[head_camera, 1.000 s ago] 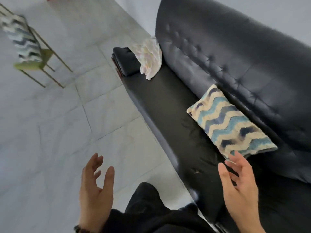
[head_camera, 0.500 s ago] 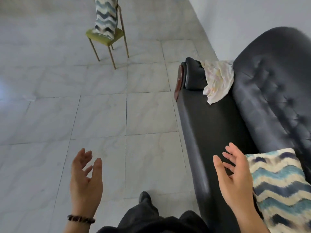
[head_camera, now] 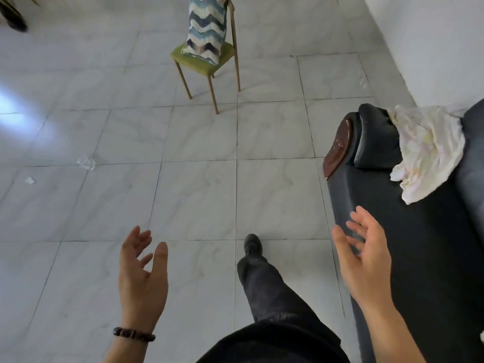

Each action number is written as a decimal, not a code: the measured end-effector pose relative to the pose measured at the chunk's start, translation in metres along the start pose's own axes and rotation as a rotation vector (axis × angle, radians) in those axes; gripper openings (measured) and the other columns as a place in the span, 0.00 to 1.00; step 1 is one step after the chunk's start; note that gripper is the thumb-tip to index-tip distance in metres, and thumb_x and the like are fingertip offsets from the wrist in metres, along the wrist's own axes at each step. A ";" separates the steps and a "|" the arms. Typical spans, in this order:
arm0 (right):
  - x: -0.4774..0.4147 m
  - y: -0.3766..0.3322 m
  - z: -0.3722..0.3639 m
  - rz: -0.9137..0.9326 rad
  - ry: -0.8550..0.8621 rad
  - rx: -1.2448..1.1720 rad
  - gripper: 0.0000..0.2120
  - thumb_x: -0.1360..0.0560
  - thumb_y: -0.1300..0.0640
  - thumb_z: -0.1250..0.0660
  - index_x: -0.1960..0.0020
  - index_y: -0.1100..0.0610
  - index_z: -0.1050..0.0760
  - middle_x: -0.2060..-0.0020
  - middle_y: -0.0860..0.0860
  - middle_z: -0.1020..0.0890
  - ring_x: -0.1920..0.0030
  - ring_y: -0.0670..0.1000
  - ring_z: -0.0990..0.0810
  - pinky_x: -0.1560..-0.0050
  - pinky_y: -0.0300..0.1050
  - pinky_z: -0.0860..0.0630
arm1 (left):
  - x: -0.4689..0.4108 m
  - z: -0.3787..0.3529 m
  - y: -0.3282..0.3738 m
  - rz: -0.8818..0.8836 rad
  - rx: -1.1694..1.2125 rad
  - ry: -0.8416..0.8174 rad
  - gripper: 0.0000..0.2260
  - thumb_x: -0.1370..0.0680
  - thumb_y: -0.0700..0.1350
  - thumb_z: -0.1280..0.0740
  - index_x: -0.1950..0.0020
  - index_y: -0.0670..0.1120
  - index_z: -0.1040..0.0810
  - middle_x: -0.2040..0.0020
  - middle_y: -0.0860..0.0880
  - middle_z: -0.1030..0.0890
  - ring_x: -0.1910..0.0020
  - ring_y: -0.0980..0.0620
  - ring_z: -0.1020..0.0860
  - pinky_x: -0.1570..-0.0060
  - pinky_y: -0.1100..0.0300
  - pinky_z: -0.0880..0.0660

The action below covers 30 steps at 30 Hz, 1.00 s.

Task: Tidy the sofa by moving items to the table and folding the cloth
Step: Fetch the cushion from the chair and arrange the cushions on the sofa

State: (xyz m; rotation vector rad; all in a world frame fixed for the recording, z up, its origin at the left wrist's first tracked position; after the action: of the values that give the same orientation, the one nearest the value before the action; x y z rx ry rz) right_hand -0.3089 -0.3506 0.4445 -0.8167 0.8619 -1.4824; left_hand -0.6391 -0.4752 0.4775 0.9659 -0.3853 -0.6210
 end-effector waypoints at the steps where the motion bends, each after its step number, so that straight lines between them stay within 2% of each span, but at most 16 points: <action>1: -0.032 -0.010 -0.020 0.000 -0.012 -0.007 0.28 0.24 0.47 0.33 0.27 0.53 0.35 0.33 0.47 0.27 0.37 0.46 0.25 0.43 0.41 0.25 | -0.034 -0.007 0.009 -0.001 -0.011 0.005 0.23 0.21 0.42 0.35 0.27 0.46 0.36 0.36 0.53 0.26 0.38 0.56 0.26 0.41 0.55 0.27; 5: -0.152 -0.076 -0.091 0.028 -0.092 -0.027 0.29 0.24 0.43 0.35 0.26 0.51 0.35 0.33 0.46 0.29 0.38 0.45 0.26 0.44 0.41 0.26 | -0.163 -0.019 0.061 -0.043 -0.028 0.028 0.24 0.21 0.43 0.35 0.26 0.46 0.36 0.34 0.52 0.26 0.37 0.56 0.26 0.44 0.60 0.29; 9: -0.258 -0.145 -0.151 0.129 -0.171 -0.011 0.28 0.23 0.44 0.35 0.26 0.51 0.36 0.33 0.44 0.29 0.37 0.43 0.26 0.43 0.37 0.28 | -0.273 -0.029 0.098 -0.047 -0.004 0.099 0.23 0.21 0.43 0.35 0.27 0.46 0.35 0.33 0.50 0.27 0.37 0.56 0.26 0.46 0.63 0.29; 16: -0.420 -0.200 -0.280 0.173 -0.223 0.039 0.24 0.23 0.47 0.34 0.29 0.47 0.34 0.35 0.44 0.28 0.38 0.39 0.26 0.43 0.40 0.27 | -0.453 -0.085 0.093 0.048 0.068 0.148 0.22 0.20 0.44 0.36 0.27 0.48 0.36 0.33 0.51 0.27 0.38 0.57 0.26 0.49 0.66 0.30; 21: -0.538 -0.238 -0.376 0.172 -0.221 0.135 0.25 0.23 0.48 0.34 0.28 0.51 0.34 0.36 0.44 0.29 0.39 0.45 0.26 0.42 0.42 0.26 | -0.619 -0.130 0.101 0.120 0.109 0.105 0.21 0.20 0.42 0.36 0.27 0.46 0.35 0.34 0.49 0.26 0.38 0.55 0.26 0.51 0.67 0.29; 25: -0.628 -0.290 -0.421 0.159 -0.159 0.143 0.27 0.24 0.46 0.34 0.28 0.51 0.34 0.37 0.45 0.28 0.40 0.47 0.25 0.43 0.47 0.24 | -0.752 -0.157 0.153 0.018 0.104 0.046 0.22 0.21 0.42 0.35 0.28 0.46 0.34 0.36 0.50 0.25 0.38 0.54 0.25 0.51 0.68 0.29; 30: -0.739 -0.327 -0.468 0.117 -0.062 0.097 0.27 0.24 0.47 0.34 0.28 0.53 0.34 0.35 0.50 0.27 0.40 0.48 0.25 0.45 0.44 0.25 | -0.894 -0.209 0.213 -0.072 0.085 -0.035 0.21 0.20 0.42 0.35 0.28 0.46 0.34 0.36 0.51 0.25 0.38 0.57 0.25 0.50 0.68 0.28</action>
State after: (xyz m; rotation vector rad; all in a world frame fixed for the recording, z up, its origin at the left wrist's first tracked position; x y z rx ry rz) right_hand -0.8172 0.4315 0.4938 -0.7246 0.7723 -1.3781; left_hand -1.1377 0.3240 0.5203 1.0548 -0.4119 -0.6925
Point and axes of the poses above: each hand's wrist, its own x-axis away from the middle knuckle, its own z-axis out of the back of the hand, y = z × x, the point moved 2 cm from there along -x, towards the middle knuckle
